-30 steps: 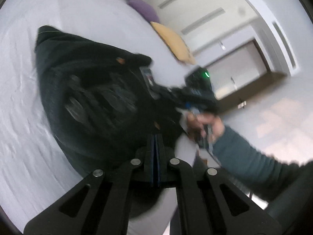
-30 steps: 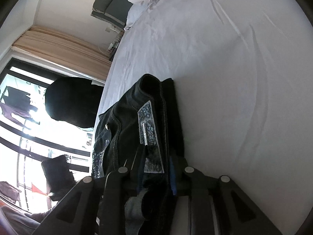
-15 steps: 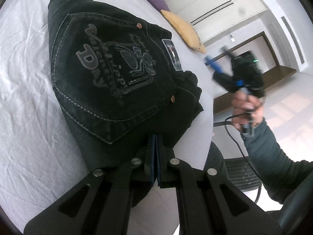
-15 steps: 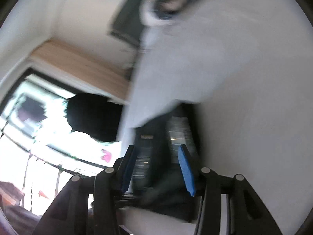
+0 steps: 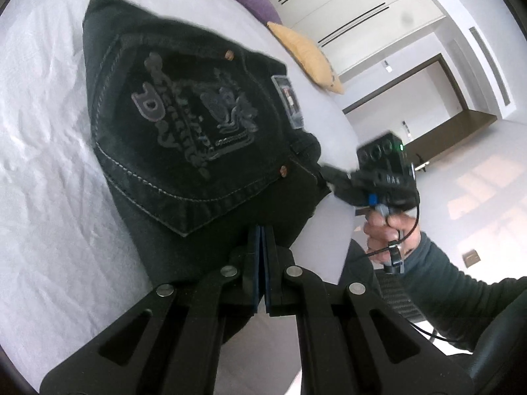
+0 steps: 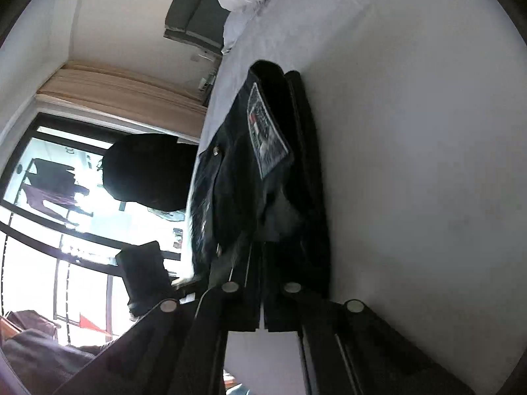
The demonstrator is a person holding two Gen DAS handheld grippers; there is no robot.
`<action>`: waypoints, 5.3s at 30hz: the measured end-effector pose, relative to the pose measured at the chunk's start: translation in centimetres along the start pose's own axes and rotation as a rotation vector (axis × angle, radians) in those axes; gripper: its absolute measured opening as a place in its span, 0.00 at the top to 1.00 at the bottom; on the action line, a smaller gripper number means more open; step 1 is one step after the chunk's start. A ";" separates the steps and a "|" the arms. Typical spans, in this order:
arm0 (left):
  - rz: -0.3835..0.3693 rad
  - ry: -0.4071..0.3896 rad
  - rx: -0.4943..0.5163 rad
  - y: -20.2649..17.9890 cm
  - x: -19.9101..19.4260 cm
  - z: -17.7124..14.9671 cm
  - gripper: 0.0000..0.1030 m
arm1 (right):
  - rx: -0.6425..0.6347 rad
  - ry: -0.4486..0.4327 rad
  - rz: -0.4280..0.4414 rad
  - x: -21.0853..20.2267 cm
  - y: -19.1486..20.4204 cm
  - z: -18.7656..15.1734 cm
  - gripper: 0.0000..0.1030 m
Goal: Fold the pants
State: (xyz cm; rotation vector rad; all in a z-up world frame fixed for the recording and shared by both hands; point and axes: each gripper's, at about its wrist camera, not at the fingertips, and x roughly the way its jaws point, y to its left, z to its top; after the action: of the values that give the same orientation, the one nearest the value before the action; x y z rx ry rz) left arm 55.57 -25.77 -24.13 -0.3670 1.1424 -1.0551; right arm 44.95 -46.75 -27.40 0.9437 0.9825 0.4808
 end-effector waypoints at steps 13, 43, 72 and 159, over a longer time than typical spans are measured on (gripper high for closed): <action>0.174 -0.173 -0.245 6.0 -7.5 3.9 0.07 | -0.068 0.012 -0.131 -0.6 2.4 8.4 0.18; -0.078 -0.118 -0.380 8.8 -6.0 7.0 0.80 | -0.144 0.134 -0.179 5.7 6.6 11.1 0.81; 0.218 -0.205 -0.328 26.2 -16.2 15.8 0.72 | -0.118 0.207 -0.133 24.4 8.9 24.9 0.78; 1.062 -0.479 -0.077 -8.9 -21.6 -3.6 0.00 | -0.636 -0.390 -0.720 3.9 34.7 -8.4 0.00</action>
State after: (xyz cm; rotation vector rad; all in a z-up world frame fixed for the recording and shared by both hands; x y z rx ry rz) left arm 47.46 -11.39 -7.21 -0.0263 0.7574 0.0214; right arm 41.63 -21.80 -1.82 0.0679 0.6780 -0.0223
